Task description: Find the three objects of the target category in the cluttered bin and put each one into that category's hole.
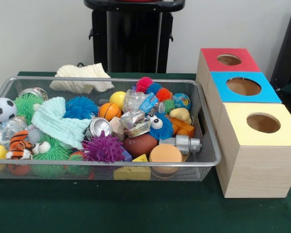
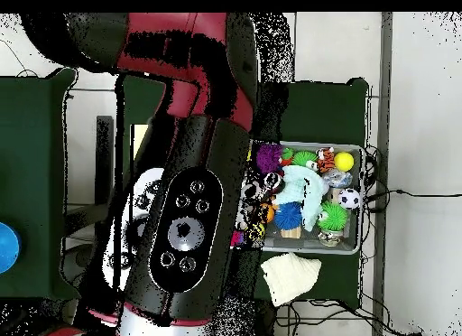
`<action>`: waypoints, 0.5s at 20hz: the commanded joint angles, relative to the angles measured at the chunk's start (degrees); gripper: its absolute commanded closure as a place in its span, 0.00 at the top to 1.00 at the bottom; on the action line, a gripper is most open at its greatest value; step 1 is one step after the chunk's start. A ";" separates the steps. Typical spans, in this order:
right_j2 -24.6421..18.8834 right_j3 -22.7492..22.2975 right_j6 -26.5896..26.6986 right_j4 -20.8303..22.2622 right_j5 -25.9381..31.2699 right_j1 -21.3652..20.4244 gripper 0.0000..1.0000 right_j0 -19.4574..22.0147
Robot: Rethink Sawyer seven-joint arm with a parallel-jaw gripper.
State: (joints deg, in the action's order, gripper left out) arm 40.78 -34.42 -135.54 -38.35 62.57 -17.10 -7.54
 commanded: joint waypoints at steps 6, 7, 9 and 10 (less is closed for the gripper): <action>-13.82 -18.47 -6.66 -0.63 -10.84 -3.18 0.00 -0.38; -14.13 -19.36 -7.18 -0.63 -11.75 -3.46 0.00 -0.55; -14.75 -20.58 -7.58 -0.59 -12.12 -4.00 0.00 -0.60; -14.98 -21.15 -7.56 -0.56 -11.78 -4.27 0.00 -0.58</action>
State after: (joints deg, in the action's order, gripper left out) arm 34.54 -42.20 -135.54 -38.61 54.83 -19.93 -8.37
